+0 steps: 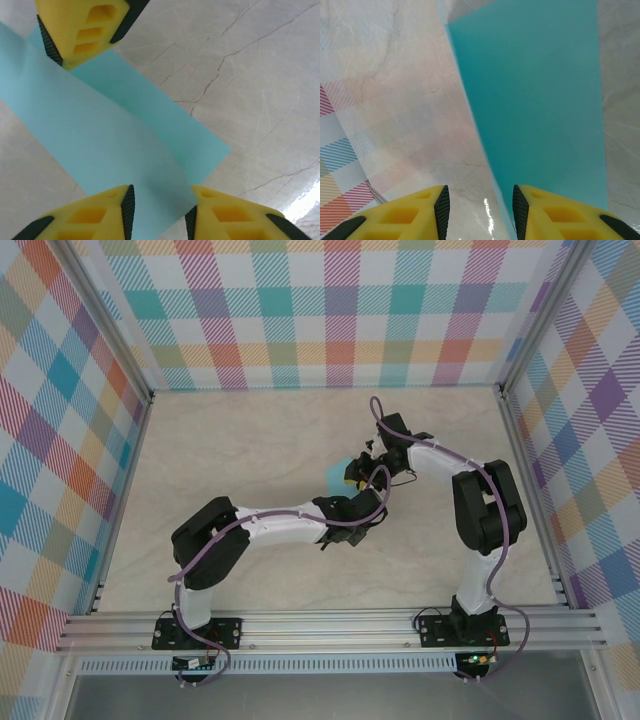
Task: Fold a paper plane with a square sheet of paper (fold left side to right side)
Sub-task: Fold the triangle a second time at the center of the table.
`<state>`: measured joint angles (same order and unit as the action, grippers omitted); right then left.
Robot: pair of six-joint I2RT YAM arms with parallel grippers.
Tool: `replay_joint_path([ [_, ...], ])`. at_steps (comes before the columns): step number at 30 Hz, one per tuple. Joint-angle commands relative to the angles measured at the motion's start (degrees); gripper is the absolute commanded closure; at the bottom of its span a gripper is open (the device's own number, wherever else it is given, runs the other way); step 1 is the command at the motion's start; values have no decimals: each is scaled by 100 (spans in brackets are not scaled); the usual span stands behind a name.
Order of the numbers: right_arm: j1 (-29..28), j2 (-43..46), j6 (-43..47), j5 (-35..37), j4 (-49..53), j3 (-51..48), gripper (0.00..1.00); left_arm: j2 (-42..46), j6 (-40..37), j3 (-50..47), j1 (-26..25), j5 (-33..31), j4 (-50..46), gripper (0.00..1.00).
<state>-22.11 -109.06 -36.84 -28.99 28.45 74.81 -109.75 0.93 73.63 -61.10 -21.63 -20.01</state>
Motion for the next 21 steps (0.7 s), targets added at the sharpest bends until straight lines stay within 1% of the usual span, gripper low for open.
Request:
replay_joint_path([
  [1,40,-90,68,43,171,176,59,278,-39,-111,-113,-61,109,75],
  [6,39,-89,106,86,214,190,59,271,11,-165,-114,13,152,91],
  [8,39,-92,118,87,225,208,59,293,47,-207,-116,30,182,94],
  [10,38,-90,140,109,247,227,59,322,73,-235,-113,27,199,96],
  [13,40,12,168,243,255,254,55,358,58,-248,-114,72,174,100],
  [15,53,158,168,360,219,254,52,379,79,-265,-113,73,144,100],
  [18,124,438,186,559,195,221,47,466,148,-329,-96,132,198,100],
  [21,300,878,189,755,140,57,39,546,246,-389,-32,332,245,100],
])
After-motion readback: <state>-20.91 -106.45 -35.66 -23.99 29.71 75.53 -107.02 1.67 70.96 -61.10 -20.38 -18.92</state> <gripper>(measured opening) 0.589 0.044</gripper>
